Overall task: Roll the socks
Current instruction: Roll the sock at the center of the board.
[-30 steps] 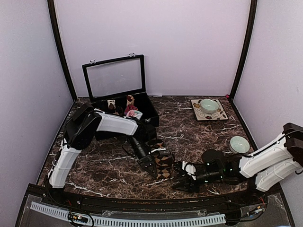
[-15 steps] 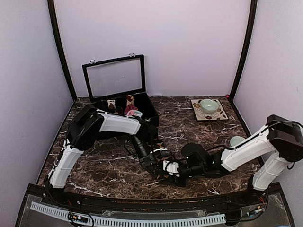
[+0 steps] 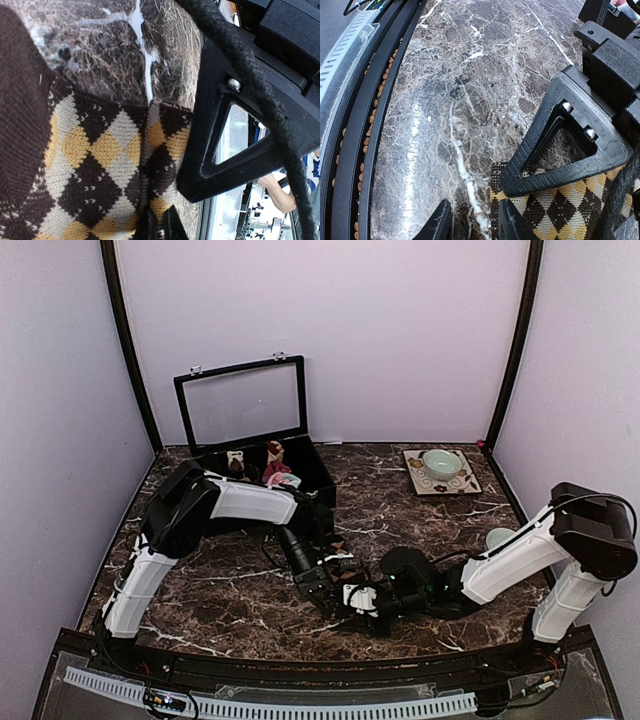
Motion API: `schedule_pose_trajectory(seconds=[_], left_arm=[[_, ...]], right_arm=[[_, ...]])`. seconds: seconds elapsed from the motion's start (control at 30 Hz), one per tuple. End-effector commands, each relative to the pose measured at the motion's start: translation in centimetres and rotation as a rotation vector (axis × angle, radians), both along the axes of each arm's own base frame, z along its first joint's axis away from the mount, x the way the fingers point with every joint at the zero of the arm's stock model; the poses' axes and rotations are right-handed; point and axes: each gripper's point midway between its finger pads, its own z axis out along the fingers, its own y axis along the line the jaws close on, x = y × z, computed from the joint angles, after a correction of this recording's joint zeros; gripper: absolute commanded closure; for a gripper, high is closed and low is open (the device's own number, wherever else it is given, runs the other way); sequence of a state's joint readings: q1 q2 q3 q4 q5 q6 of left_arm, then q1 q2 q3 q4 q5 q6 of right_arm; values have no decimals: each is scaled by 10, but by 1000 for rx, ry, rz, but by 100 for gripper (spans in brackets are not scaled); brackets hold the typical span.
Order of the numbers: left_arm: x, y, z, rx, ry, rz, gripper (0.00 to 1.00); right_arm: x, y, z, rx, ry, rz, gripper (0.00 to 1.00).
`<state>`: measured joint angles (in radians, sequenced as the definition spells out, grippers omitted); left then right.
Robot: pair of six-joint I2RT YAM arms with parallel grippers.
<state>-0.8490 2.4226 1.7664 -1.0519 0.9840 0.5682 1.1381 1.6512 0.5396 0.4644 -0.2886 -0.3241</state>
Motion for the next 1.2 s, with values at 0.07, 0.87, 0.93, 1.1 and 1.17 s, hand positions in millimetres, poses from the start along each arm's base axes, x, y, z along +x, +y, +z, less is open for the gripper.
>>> schedule_pose_trajectory(seconds=[0.07, 0.87, 0.93, 1.1, 1.17], left_arm=[[6, 33, -62, 190, -114, -71, 100], [11, 46, -22, 83, -247, -68, 62], [19, 54, -18, 77, -308, -54, 62], [33, 66, 0, 12, -460, -28, 61], [36, 65, 14, -34, -529, -27, 61]], right_arm=[[10, 1, 6, 15, -22, -15, 68], [15, -46, -72, -192, 144, -181, 88], [13, -49, -76, -203, 181, -194, 89], [7, -55, -83, -221, 281, -225, 92], [6, -57, -85, -220, 342, -239, 94]])
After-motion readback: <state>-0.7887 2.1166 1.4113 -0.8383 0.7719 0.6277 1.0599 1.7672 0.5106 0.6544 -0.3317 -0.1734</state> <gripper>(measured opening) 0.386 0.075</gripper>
